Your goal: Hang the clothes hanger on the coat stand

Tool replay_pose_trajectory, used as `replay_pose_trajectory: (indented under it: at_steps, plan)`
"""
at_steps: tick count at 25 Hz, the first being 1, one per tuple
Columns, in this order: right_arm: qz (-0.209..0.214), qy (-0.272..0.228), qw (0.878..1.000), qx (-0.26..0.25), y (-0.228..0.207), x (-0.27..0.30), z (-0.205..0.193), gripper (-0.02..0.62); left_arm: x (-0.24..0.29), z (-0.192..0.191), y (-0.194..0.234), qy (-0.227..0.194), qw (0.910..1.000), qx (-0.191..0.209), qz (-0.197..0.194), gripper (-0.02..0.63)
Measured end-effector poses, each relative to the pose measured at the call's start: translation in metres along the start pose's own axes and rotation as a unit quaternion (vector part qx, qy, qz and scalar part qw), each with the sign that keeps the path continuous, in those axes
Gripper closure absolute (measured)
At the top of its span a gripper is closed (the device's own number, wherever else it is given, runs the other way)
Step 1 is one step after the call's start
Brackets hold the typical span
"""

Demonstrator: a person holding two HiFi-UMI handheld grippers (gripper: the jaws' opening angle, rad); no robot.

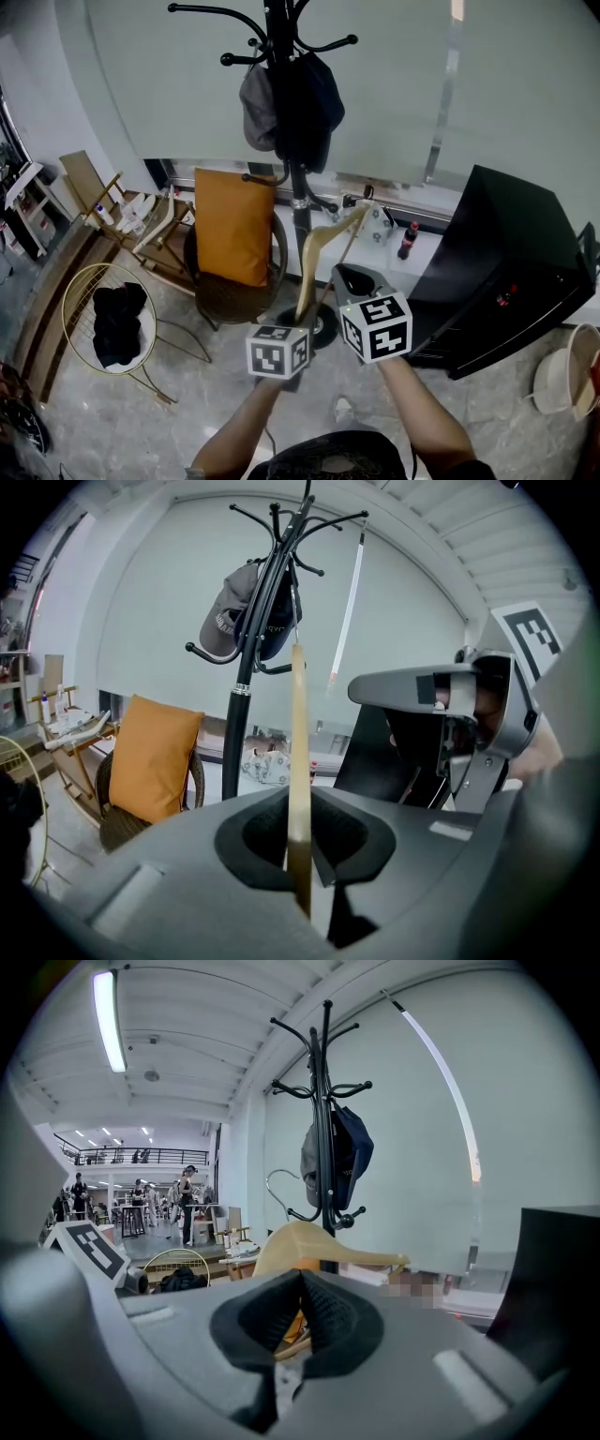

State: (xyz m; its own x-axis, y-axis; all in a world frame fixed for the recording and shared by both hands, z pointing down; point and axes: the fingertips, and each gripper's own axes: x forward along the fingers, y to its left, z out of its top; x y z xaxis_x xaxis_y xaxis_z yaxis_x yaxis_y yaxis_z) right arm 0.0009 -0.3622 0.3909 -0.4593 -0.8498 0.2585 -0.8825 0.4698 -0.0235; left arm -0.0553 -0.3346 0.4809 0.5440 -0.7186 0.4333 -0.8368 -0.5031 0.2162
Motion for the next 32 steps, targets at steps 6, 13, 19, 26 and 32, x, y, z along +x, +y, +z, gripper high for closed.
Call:
replay_pose_trajectory:
  at_steps: [6, 13, 19, 26, 32]
  plan:
    - [0.005, 0.001, 1.000, -0.001, -0.014, 0.012, -0.001, 0.594, 0.019, 0.004, 0.004, 0.002, 1.0000, -0.001, 0.003, 0.566]
    - [0.011, 0.002, 1.000, 0.000, -0.028, 0.027, 0.000, 0.594, 0.040, 0.005, 0.011, 0.010, 0.9999, 0.003, 0.002, 0.566]
    - [0.016, 0.000, 1.000, 0.003, -0.038, 0.040, 0.002, 0.594, 0.055, 0.006, 0.020, 0.013, 0.9999, 0.005, -0.001, 0.566]
    - [0.025, 0.001, 1.000, 0.006, -0.041, 0.057, 0.004, 0.594, 0.067, 0.008, 0.029, 0.018, 0.9996, 0.016, -0.014, 0.566]
    - [0.027, -0.001, 1.000, 0.006, -0.047, 0.068, 0.007, 0.594, 0.078, 0.007, 0.036, 0.025, 0.9993, 0.024, -0.015, 0.566]
